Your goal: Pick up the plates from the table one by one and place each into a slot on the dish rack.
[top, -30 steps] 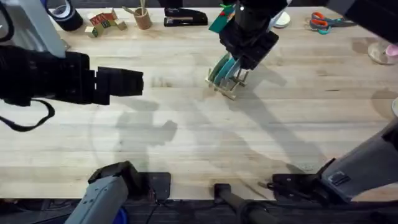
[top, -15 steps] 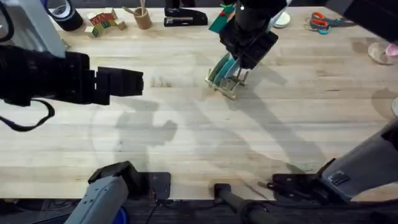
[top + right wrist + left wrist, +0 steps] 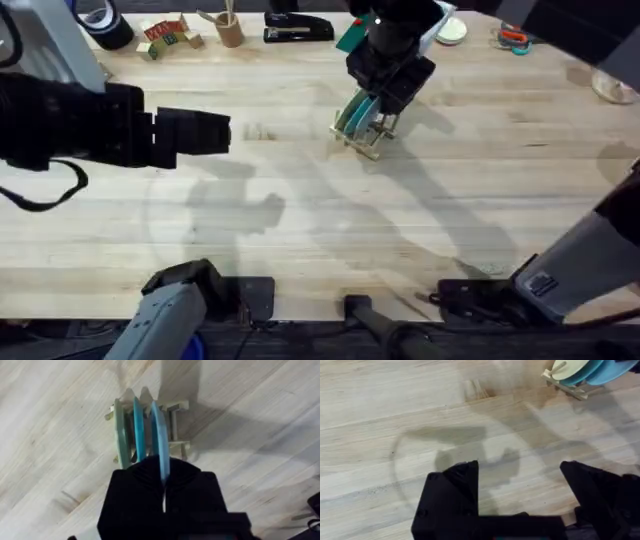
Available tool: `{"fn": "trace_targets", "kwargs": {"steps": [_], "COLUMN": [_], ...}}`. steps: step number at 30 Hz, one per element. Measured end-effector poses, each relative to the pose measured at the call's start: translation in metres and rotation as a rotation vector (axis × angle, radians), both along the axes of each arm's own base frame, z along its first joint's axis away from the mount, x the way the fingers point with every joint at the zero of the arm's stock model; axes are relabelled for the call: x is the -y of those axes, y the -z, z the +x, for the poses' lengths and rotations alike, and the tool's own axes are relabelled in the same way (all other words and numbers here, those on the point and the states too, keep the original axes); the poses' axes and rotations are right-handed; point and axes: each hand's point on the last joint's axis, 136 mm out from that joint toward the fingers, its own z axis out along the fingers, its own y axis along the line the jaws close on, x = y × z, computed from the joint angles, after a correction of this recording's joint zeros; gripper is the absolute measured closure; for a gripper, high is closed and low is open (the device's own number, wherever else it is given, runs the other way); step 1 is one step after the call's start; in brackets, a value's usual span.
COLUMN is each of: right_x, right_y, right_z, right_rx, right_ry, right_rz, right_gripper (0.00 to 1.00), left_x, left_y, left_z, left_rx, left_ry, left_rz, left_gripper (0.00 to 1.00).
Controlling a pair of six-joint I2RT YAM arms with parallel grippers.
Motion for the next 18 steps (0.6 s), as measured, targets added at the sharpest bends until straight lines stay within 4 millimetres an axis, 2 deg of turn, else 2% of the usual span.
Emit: {"fn": "trace_targets", "kwargs": {"steps": [11, 18], "right_x": [-0.004, -0.004], "right_y": [0.015, 0.016], "right_z": [0.000, 0.000], "right_rx": [-0.041, -0.043], "right_ry": [-0.001, 0.000], "right_rz": [-0.010, -0.008], "right_gripper": [0.970, 0.970], "left_x": [0.000, 0.000], "left_y": [0.000, 0.000], "left_z": [0.000, 0.000], "left_rx": [0.000, 0.000], "left_ry": [0.000, 0.000], "left_rz": [0.000, 0.000], "left_gripper": [0.007, 0.006]}}
